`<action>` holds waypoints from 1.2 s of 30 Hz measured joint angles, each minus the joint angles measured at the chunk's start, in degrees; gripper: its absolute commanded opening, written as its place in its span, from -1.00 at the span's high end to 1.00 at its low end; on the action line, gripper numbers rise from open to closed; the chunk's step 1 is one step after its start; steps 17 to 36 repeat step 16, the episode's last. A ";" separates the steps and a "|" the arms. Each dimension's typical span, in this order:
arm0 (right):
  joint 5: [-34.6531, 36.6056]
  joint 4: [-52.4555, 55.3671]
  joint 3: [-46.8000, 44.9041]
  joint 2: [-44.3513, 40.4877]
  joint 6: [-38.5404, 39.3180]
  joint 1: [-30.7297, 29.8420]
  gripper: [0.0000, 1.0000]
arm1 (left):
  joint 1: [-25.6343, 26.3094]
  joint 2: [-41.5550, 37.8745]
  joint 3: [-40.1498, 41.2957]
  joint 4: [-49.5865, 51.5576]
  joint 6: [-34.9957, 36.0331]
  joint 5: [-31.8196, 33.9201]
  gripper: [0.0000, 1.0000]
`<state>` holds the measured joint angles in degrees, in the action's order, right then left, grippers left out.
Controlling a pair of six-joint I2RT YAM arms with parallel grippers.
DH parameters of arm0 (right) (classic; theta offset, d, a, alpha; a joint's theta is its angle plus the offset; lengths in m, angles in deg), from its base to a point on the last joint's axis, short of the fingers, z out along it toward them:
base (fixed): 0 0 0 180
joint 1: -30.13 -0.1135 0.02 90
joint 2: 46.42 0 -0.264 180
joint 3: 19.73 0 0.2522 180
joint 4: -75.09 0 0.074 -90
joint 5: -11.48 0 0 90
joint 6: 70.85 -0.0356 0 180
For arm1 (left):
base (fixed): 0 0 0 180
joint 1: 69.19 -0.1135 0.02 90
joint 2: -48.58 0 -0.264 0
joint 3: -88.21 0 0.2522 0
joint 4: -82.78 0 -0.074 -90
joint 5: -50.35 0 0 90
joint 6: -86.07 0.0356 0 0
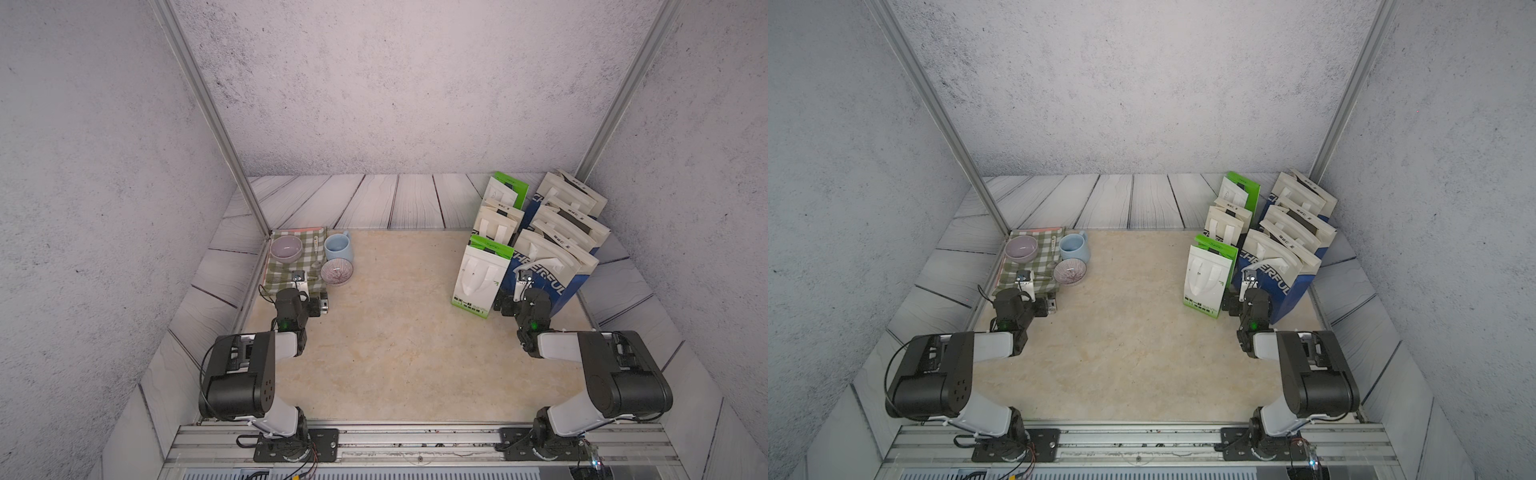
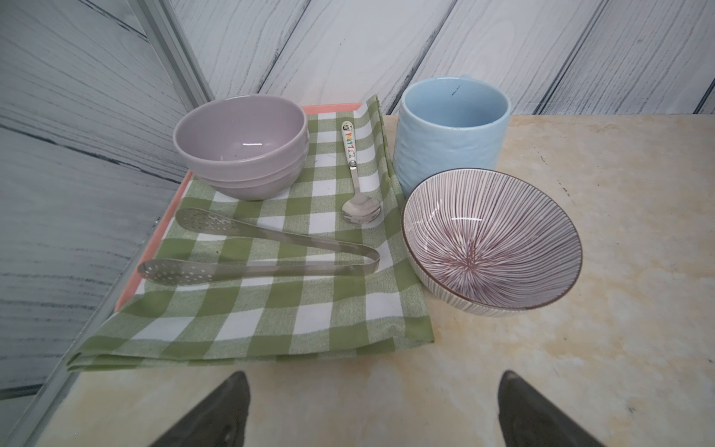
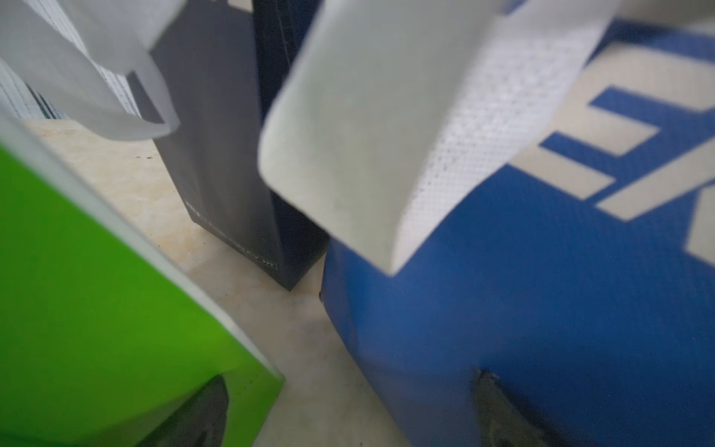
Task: Open the takeout bag
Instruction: Reset both arms
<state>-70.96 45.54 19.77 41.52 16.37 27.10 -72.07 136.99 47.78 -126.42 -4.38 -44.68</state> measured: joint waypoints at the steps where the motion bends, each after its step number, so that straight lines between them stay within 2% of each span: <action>1: 0.00 0.00 0.00 0.00 -0.02 0.00 -0.98 | 0.00 0.00 0.00 0.02 0.00 0.00 -1.00; 36: -0.22 0.44 0.24 0.00 -0.02 0.09 -0.98 | 0.00 0.00 0.00 0.28 0.00 -0.39 -1.00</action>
